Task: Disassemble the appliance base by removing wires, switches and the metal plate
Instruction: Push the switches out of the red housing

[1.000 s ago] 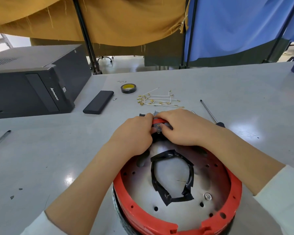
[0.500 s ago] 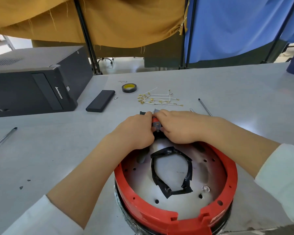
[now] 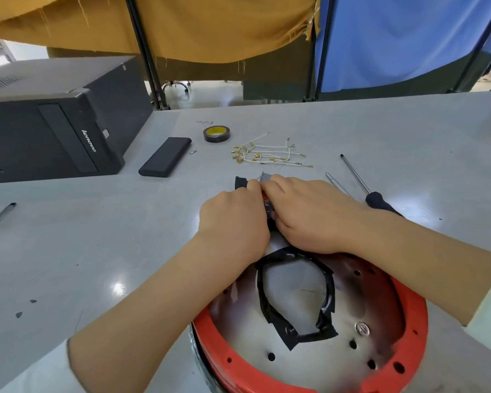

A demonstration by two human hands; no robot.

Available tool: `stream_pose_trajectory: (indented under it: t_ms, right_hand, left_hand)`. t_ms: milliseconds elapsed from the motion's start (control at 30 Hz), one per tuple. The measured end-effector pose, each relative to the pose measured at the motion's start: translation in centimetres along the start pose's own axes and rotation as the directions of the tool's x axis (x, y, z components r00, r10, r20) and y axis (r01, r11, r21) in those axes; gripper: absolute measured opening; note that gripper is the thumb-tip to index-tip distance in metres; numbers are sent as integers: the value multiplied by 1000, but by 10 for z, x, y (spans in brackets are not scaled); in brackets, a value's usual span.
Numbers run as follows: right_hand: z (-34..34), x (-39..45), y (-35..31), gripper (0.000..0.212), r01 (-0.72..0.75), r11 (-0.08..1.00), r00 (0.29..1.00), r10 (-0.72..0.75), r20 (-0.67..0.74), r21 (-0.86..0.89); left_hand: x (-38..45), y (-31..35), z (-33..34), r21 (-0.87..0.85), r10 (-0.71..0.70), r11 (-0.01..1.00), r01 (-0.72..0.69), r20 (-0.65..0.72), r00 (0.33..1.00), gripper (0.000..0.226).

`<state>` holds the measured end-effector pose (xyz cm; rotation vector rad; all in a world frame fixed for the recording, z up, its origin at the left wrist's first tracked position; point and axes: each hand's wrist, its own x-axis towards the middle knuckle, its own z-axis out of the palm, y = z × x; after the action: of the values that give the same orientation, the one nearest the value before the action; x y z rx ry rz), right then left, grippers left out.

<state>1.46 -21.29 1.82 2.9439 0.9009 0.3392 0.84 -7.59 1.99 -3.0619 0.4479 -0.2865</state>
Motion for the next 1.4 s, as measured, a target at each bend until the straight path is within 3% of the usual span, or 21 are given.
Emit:
stream_pose_trajectory:
  t_ms: [200, 633, 767, 833, 933, 1167, 1400]
  right_hand:
    - [4, 2, 2, 29, 2, 999, 1000, -2, -2, -36]
    - [3, 9, 4, 34, -5, 1000, 1000, 5, 26, 0]
    - [-1, 14, 7, 48, -38, 997, 993, 31, 113, 64]
    - [0, 16, 6, 59, -73, 997, 984, 73, 160, -7]
    - [8, 12, 3, 69, -122, 989, 986, 130, 103, -81]
    - [6, 6, 2, 50, -67, 998, 998, 67, -1, 3]
    - [10, 4, -6, 39, -107, 981, 994, 106, -16, -160]
  left_hand:
    - [-1, -1, 3, -5, -9, 1000, 8, -59, 998, 19]
    - [2, -2, 7, -35, -33, 999, 31, -57, 998, 21]
    - [3, -7, 5, -129, -17, 992, 17, -3, 1000, 28]
    - [5, -10, 3, -157, -4, 988, 6, 12, 1000, 30]
    - [6, -13, 3, -172, 5, 985, -3, 11, 1000, 25]
    - [3, -11, 7, -53, 17, 998, -21, -74, 997, 25]
    - [1, -6, 6, 29, 6, 1000, -3, -104, 995, 25]
